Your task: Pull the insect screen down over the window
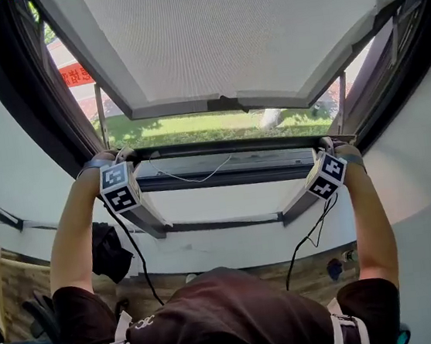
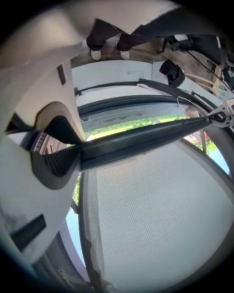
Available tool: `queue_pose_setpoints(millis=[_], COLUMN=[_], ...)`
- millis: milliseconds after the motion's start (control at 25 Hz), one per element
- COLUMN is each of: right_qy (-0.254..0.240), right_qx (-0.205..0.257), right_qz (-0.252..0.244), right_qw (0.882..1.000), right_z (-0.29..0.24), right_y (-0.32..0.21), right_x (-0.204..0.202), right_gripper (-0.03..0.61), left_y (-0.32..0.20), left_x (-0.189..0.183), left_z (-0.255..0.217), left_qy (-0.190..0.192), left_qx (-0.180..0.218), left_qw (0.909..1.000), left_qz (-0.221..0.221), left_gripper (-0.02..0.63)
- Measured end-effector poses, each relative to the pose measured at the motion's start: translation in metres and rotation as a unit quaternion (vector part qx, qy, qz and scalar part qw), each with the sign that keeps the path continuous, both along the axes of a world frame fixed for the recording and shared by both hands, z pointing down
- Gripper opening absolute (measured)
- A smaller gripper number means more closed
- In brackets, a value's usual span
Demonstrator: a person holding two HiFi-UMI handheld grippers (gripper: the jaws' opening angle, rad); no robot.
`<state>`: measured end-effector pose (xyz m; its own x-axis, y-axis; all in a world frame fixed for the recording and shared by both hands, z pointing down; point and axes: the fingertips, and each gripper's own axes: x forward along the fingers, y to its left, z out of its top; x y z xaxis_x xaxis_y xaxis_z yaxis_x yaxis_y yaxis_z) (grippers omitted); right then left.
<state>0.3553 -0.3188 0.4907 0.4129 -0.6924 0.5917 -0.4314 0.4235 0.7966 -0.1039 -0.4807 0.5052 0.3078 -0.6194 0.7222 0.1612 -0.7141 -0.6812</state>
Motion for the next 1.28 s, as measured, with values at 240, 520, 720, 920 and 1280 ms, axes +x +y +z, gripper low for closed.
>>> queue_pose_setpoints(millis=[240,520,720,920,1280], right_qy=[-0.007,-0.018,-0.020,-0.018,-0.070], right_qx=[-0.013,-0.031,-0.035,-0.024,-0.094], right_qz=[0.014,0.015,0.019,0.013,-0.012], right_qw=[1.000,0.999,0.999,0.999,0.993], right_z=[0.057,0.129,0.158,0.174,0.185], right_y=[-0.002,0.002,-0.004,-0.005,0.010], right_x=[0.003,0.003,0.005,0.010,0.002], right_gripper=[0.044,0.044,0.044,0.040,0.094], left_y=[-0.001,0.005,0.001,0.000,0.008], left_x=[0.001,0.000,0.003,0.004,0.000], left_z=[0.066,0.140,0.172,0.186,0.194], left_qy=[-0.033,-0.051,-0.069,-0.079,-0.063], left_qx=[-0.006,-0.057,-0.060,-0.044,-0.058], left_qw=[0.9994,0.9970,0.9957,0.9956,0.9947], left_qz=[-0.002,-0.015,-0.018,-0.027,-0.057], left_gripper=[0.032,0.032,0.031,0.031,0.146])
